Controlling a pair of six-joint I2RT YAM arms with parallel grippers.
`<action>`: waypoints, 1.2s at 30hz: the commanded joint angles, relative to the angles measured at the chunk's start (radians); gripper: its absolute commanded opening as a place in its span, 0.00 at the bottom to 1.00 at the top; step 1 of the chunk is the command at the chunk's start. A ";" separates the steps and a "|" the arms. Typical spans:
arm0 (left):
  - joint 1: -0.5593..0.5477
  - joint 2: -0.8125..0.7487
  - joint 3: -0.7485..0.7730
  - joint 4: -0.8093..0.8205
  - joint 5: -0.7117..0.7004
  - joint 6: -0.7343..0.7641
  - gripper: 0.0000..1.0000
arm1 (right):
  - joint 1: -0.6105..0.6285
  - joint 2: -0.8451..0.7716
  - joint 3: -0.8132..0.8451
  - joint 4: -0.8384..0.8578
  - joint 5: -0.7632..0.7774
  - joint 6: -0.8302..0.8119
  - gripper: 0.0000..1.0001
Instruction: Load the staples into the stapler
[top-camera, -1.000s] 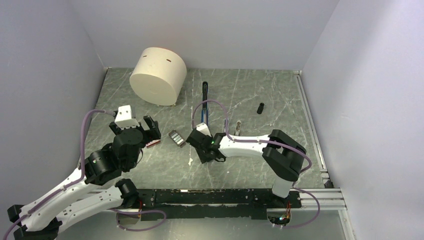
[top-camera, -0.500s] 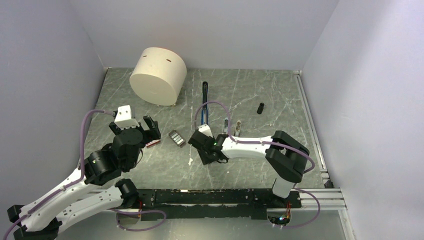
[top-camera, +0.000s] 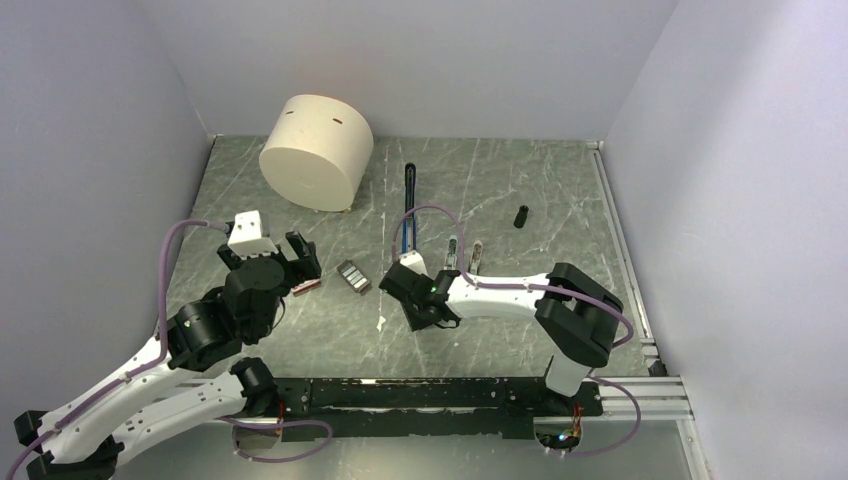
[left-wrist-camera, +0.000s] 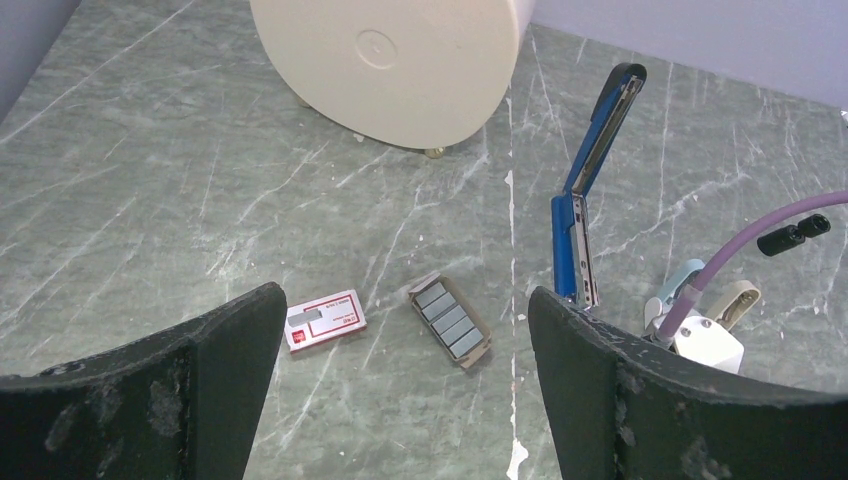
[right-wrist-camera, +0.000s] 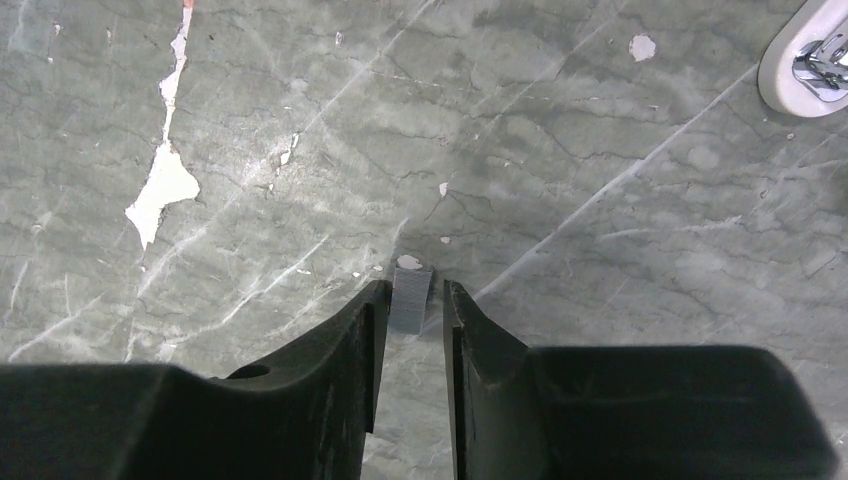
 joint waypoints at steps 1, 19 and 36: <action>-0.003 -0.005 0.012 0.019 0.010 0.001 0.95 | 0.003 -0.010 -0.018 -0.011 0.005 0.003 0.30; -0.003 -0.010 0.012 0.020 0.002 0.000 0.95 | 0.002 0.050 0.049 -0.020 0.029 0.039 0.38; -0.002 -0.010 0.012 0.020 0.004 0.000 0.95 | -0.004 0.024 0.051 -0.031 0.101 0.053 0.22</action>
